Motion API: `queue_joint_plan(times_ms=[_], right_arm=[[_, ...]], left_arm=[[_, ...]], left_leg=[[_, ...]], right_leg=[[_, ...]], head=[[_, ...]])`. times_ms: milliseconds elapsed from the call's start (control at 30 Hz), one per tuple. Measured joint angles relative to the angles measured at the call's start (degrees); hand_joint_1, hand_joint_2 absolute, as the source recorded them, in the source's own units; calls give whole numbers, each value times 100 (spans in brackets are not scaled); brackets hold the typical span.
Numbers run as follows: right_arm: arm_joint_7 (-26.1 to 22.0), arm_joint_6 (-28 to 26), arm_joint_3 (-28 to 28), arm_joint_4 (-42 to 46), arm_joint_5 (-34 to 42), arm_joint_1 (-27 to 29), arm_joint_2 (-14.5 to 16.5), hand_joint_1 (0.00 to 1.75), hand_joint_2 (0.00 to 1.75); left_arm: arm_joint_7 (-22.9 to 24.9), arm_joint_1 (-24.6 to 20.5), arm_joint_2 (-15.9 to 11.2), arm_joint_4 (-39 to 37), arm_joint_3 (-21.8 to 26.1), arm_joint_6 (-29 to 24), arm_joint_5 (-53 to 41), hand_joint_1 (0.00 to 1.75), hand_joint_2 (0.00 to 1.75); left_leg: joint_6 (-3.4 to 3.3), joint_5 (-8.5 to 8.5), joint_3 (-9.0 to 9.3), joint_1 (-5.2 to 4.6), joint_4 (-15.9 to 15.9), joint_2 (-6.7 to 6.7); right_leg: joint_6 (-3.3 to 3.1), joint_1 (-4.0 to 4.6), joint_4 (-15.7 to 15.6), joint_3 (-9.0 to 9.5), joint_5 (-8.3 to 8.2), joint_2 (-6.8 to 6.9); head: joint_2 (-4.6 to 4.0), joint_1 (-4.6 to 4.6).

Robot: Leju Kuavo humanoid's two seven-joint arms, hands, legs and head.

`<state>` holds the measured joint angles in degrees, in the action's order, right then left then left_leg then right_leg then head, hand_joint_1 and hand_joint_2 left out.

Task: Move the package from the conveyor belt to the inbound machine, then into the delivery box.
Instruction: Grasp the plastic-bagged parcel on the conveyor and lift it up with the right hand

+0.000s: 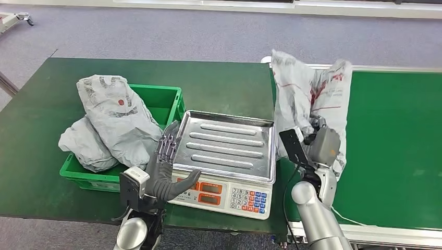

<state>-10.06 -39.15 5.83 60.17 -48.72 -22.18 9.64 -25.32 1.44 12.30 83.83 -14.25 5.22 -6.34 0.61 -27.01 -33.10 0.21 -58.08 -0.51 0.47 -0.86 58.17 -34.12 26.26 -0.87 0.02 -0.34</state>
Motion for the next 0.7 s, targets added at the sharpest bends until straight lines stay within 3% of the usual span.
queue_joint_plan(times_ms=[100,167,567,700], right_arm=[[882,56,37,477,-514,24,-85,175,175],[1155,77,-77,619,-555,103,-187,175,175],[1028,106,-628,853,-560,376,-450,175,175],[749,228,-677,849,-406,389,-470,175,175]], left_arm=[[41,20,2,4,17,-32,-68,0,175],[78,75,2,52,34,-23,-96,0,175],[128,172,7,156,102,78,-111,0,175],[132,168,10,137,103,148,-107,0,175]], left_leg=[[-1,1,2,0,-3,-5],[-3,2,0,-1,-4,-16],[-9,-1,-4,-3,-7,-15],[-9,-1,-6,-2,-6,-15]], right_leg=[[1,-1,-1,5,0,4],[2,-5,-1,10,1,14],[4,-8,-1,7,0,16],[4,-9,-1,8,0,16]], head=[[0,0],[0,0],[0,0],[0,0]])
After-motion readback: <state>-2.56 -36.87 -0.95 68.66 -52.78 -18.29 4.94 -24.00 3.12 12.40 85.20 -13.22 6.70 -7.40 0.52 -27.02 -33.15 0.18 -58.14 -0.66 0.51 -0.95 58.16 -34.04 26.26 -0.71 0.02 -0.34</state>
